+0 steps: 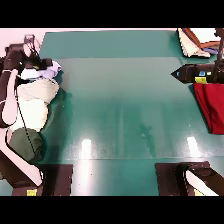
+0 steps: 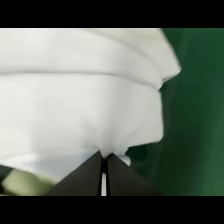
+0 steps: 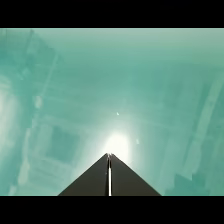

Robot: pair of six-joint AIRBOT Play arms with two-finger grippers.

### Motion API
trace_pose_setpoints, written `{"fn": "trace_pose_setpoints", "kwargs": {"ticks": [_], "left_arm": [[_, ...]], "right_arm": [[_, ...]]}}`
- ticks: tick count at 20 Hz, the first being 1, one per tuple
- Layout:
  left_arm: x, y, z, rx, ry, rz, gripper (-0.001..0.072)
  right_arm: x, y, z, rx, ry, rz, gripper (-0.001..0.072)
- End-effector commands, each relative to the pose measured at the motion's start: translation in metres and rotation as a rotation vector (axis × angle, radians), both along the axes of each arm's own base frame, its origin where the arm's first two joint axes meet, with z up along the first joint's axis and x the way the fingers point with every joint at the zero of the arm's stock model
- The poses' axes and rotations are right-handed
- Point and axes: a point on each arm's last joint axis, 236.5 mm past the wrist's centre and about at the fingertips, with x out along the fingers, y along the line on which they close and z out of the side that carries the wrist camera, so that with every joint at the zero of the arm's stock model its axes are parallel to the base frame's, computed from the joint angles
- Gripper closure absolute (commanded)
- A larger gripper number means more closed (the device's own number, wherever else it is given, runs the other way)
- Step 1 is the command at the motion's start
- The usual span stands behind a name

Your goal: Fold the shirts.

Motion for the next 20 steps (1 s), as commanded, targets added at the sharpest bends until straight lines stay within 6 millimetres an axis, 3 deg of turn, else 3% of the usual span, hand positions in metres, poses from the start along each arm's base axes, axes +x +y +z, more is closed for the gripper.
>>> {"fn": "trace_pose_setpoints", "kwargs": {"ticks": [1,3,5,7,9,11,13,16,18,20], "left_arm": [[0.001,-0.011,0.113,0.044,-0.214,-0.052,0.0689],[-0.026,-0.033,0.209,0.091,-0.390,-0.117,0.0689],[-0.069,-0.068,0.288,0.136,-0.524,-0.207,0.0690],[-0.116,-0.108,0.346,0.156,-0.633,-0.307,0.0690],[-0.155,-0.148,0.375,0.139,-0.687,-0.405,0.0690],[-0.184,-0.207,0.379,0.065,-0.687,-0.544,0.0690],[-0.207,-0.283,0.363,-0.031,-0.660,-0.720,0.0690],[-0.246,-0.401,0.304,-0.110,-0.553,-1.004,0.0688],[-0.274,-0.465,0.255,-0.142,-0.449,-1.168,0.0672],[-0.281,-0.494,0.229,-0.188,-0.389,-1.212,0.0198]], "right_arm": [[0.005,0.001,0.029,0.008,-0.072,-0.003,0.0695],[0.007,0.001,0.066,0.011,-0.160,-0.005,0.0695],[0.007,0.000,0.106,0.015,-0.255,-0.010,0.0695],[0.003,0.000,0.139,0.017,-0.331,-0.010,0.0695],[-0.002,0.000,0.164,0.019,-0.389,-0.009,0.0695],[-0.008,0.000,0.183,0.019,-0.431,-0.007,0.0695],[-0.014,0.000,0.195,0.017,-0.455,-0.001,0.0695],[-0.022,0.002,0.207,0.010,-0.473,0.011,0.0695],[-0.027,0.002,0.209,0.005,-0.471,0.019,0.0695],[-0.028,0.003,0.207,0.002,-0.462,0.023,0.0695]]}}
